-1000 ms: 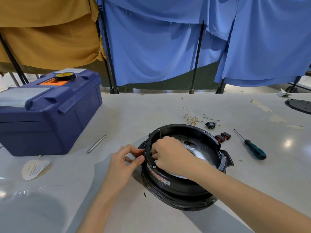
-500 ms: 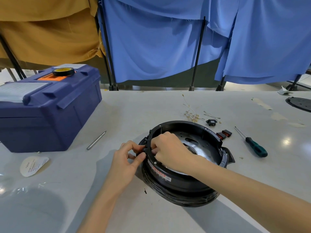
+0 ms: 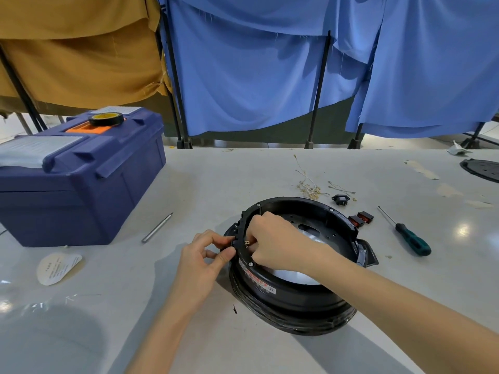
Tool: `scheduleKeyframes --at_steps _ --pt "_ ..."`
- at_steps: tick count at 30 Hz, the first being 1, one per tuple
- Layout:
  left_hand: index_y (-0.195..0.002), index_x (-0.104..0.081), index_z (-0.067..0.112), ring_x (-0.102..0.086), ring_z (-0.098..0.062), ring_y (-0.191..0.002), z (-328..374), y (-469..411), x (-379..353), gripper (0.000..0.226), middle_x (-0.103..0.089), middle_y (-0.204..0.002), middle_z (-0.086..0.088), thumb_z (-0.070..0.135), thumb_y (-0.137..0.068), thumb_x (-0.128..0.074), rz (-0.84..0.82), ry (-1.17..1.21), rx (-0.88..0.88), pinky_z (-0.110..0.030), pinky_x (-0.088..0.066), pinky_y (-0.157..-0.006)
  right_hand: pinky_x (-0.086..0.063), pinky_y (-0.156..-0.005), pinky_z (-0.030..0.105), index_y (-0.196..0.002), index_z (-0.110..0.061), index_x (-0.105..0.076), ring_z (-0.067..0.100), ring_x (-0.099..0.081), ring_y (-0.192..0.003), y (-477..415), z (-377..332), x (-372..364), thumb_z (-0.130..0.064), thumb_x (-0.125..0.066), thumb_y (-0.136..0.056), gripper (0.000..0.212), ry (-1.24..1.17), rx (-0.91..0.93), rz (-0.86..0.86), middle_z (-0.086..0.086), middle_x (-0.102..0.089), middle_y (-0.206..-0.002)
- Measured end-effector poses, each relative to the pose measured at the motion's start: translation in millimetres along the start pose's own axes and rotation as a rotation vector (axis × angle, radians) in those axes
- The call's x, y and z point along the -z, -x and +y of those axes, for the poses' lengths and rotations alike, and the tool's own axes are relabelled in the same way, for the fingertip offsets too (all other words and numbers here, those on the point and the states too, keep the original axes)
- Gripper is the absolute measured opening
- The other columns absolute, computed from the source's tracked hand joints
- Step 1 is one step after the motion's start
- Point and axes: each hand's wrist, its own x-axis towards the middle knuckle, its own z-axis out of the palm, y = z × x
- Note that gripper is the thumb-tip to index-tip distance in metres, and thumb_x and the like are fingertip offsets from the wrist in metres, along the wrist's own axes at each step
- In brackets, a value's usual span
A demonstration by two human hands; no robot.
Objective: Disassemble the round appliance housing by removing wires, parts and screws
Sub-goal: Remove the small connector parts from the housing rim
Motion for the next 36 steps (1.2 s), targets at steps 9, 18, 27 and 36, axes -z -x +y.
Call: scheduleKeyframes --at_steps 9,18,27,36 --pt "-0.077 -0.066 0.028 -0.055 -0.011 -0.070 0 0 -3 0.028 -0.063 -0.088 0.007 0.001 -0.081 -0.071 0.043 -0.071 -0.056 -0.019 -0.042 -0.073 -0.018 -0.044 0.025 -0.052 -0.006 -0.040 0.018 -0.023 -0.047 -3 8 -3 0.005 -0.053 -0.071 0.025 -0.111 0.060 -0.076 0.010 -0.033 -0.049" --pt "-0.077 -0.064 0.035 -0.050 0.014 -0.084 2 2 -4 0.037 -0.061 -0.083 0.029 -0.001 -0.078 -0.072 0.074 -0.162 -0.113 0.001 -0.032 -0.072 -0.027 -0.046 0.027 -0.061 0.005 -0.059 0.019 -0.029 -0.048 -5 13 -16 0.006 -0.049 -0.073 0.016 -0.267 0.052 -0.028 0.020 -0.046 -0.053" --pt "-0.075 -0.068 0.030 -0.054 0.010 -0.081 3 1 -1 0.028 -0.067 -0.082 0.006 0.003 -0.077 -0.074 0.088 -0.103 -0.030 -0.003 -0.035 -0.075 -0.047 -0.047 0.025 -0.055 -0.019 -0.065 0.012 -0.052 -0.042 -5 18 -6 0.007 -0.058 -0.075 0.033 -0.489 -0.008 -0.050 0.007 -0.060 -0.052" --pt "-0.083 -0.069 0.027 -0.062 -0.010 -0.086 22 -6 -4 0.010 -0.072 -0.089 0.012 0.020 -0.089 -0.065 0.236 0.085 0.028 -0.037 -0.046 -0.086 -0.052 -0.056 0.022 -0.088 -0.010 -0.074 0.015 -0.065 -0.055 -1 23 15 -0.016 -0.078 -0.079 0.012 -0.833 0.017 0.132 0.009 -0.071 -0.069"
